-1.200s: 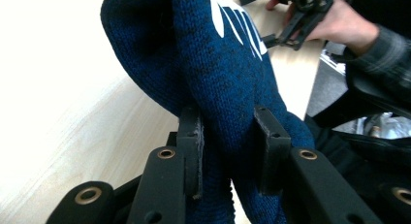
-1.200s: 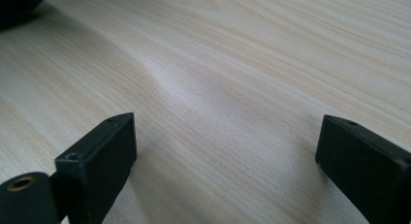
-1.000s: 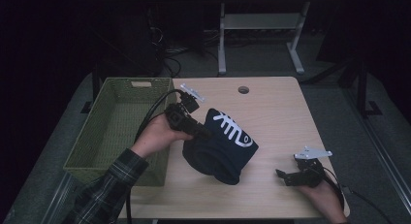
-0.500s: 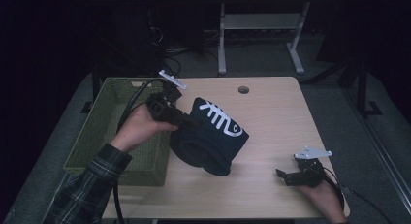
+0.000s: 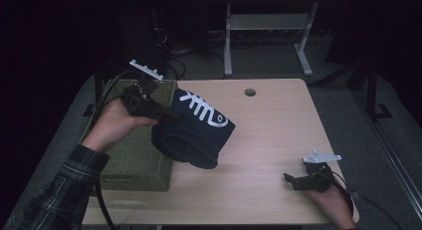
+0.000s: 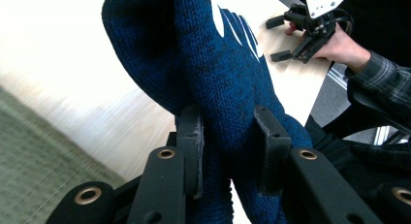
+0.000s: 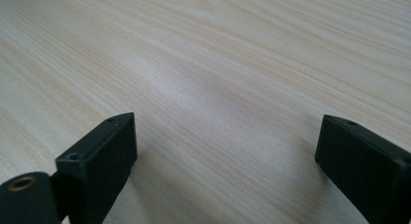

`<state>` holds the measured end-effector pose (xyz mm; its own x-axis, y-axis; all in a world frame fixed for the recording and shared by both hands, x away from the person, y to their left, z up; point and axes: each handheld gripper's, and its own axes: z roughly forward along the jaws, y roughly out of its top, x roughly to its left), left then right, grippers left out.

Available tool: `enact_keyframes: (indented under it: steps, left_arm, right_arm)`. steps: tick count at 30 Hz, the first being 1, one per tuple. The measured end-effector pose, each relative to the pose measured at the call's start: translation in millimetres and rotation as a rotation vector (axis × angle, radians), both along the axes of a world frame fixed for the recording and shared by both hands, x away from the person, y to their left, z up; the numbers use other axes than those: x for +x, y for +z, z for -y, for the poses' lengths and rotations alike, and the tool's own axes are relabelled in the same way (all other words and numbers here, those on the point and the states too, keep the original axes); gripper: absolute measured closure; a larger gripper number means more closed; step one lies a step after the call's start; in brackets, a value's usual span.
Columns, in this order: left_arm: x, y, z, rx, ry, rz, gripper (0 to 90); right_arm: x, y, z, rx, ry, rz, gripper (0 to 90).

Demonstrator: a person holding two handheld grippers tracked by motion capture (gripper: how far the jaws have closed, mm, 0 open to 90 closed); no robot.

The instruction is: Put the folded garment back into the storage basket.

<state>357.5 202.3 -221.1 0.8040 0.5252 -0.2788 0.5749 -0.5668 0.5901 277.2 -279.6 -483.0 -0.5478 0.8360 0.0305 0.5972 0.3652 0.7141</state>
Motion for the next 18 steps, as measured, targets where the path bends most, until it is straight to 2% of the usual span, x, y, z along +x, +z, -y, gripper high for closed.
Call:
enact_keyframes:
  steps: [12,18]
  left_arm:
    - [-9.2,21.1,-46.3,-0.016,0.090,0.030,69.4]
    - [-14.4,27.3,-69.5,-0.022,0.135,0.042,69.4]
  right_arm:
    - [0.1,0.0,0.2,0.001,-0.007,-0.001,7.5]
    - [0.1,0.0,0.2,0.001,-0.007,-0.001,7.5]
